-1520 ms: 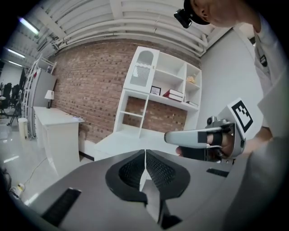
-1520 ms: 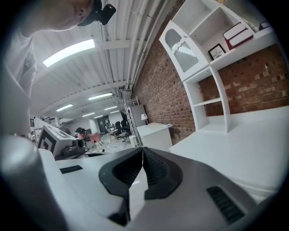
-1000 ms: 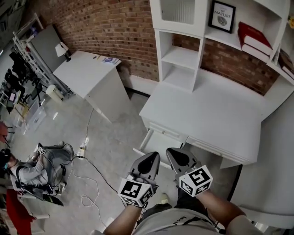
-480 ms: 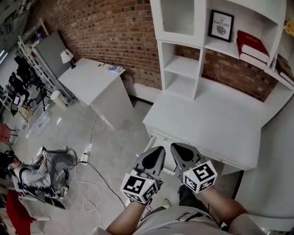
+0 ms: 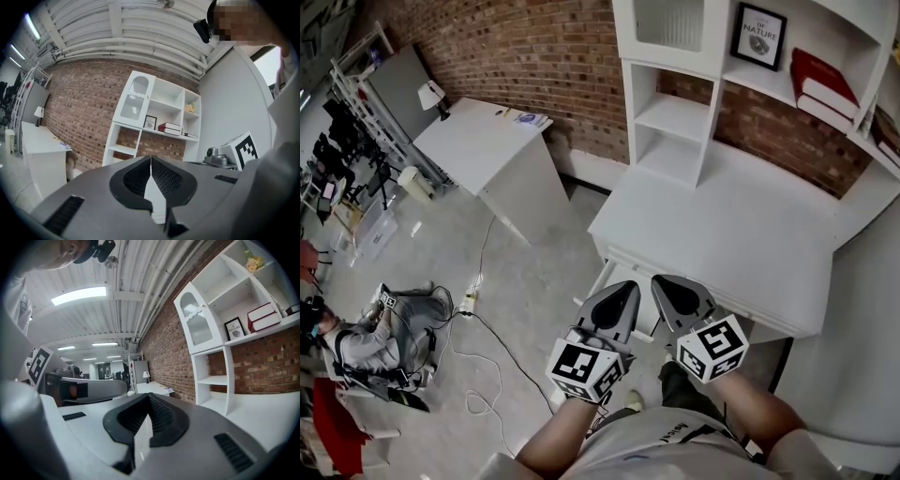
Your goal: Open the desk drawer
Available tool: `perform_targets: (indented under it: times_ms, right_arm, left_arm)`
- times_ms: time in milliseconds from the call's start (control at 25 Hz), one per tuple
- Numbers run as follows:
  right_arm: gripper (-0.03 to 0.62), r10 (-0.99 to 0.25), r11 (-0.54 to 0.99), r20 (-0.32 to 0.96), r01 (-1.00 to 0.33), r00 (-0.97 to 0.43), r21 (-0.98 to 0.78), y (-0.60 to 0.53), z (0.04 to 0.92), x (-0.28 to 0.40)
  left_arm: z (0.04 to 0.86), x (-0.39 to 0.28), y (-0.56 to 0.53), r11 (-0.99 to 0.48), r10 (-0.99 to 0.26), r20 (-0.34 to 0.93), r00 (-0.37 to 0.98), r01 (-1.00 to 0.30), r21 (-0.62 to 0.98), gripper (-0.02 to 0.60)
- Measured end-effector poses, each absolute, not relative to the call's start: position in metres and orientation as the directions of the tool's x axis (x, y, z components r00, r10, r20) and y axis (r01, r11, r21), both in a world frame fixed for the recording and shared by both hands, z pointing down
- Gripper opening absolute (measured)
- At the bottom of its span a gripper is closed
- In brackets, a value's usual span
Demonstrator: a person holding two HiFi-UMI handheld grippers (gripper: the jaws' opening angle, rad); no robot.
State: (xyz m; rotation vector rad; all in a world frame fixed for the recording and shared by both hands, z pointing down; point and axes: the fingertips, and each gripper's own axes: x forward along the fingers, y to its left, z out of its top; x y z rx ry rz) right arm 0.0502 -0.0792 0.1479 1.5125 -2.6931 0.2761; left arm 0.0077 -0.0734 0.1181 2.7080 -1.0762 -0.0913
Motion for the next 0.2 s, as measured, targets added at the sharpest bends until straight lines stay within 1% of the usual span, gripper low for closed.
perform_targets:
  times_ms: [200]
  right_arm:
    - [0.017,-0.845,0.506,0.123,-0.853,-0.521,-0.129,-0.0844,0.1527,0.0535]
  left_arm:
    - [0.1229,0.0115,-0.0780,-0.707,-0.684,0.024,0.729,-0.670,0.228,0.021]
